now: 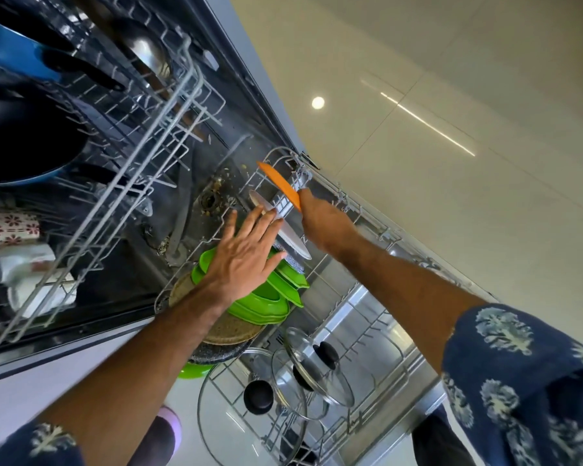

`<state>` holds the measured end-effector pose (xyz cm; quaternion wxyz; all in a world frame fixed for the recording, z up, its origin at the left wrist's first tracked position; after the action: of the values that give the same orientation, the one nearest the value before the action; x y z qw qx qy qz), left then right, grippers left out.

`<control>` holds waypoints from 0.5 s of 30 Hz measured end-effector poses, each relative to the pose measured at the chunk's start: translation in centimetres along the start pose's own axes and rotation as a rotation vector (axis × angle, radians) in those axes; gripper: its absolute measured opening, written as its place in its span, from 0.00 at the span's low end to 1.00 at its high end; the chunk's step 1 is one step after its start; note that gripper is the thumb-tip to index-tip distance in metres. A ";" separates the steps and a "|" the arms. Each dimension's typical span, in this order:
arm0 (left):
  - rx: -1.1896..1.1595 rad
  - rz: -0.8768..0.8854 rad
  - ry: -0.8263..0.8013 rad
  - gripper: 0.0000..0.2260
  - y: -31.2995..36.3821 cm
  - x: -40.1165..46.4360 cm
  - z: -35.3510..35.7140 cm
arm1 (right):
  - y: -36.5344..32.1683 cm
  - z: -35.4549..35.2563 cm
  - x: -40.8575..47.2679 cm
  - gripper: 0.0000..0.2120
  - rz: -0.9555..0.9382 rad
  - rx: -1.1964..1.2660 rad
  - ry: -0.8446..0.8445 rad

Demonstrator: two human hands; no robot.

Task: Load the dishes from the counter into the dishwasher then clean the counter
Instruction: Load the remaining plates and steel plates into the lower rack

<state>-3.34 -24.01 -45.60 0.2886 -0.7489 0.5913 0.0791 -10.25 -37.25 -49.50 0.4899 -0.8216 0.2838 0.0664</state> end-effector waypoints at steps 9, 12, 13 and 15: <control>-0.041 -0.092 0.057 0.38 0.5 0.1 0.1 | 2.0 1.5 -0.5 0.15 0.065 0.114 -0.084; -0.022 -0.092 0.051 0.38 0.9 -0.7 -0.7 | 1.1 -0.3 -2.5 0.22 0.057 0.124 -0.126; -0.019 -0.093 0.056 0.38 0.9 -1.2 -1.3 | 0.5 -1.3 -3.5 0.24 0.045 0.119 -0.136; -0.022 -0.115 0.039 0.37 0.8 -2.7 -2.6 | -1.0 -3.3 -5.7 0.27 0.025 0.101 -0.168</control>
<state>-5.40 -23.23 -42.54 0.2726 -0.7861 0.5521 0.0543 -15.03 -37.35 -44.86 0.5518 -0.7839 0.2550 0.1266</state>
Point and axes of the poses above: each hand's wrist, its own x-axis towards the middle knuckle, its own z-axis out of the palm, y = z × x, the point moved 6 cm from there along x, towards the middle knuckle, and after that the axes turned 13 degrees about x, right-handed, at the moved point
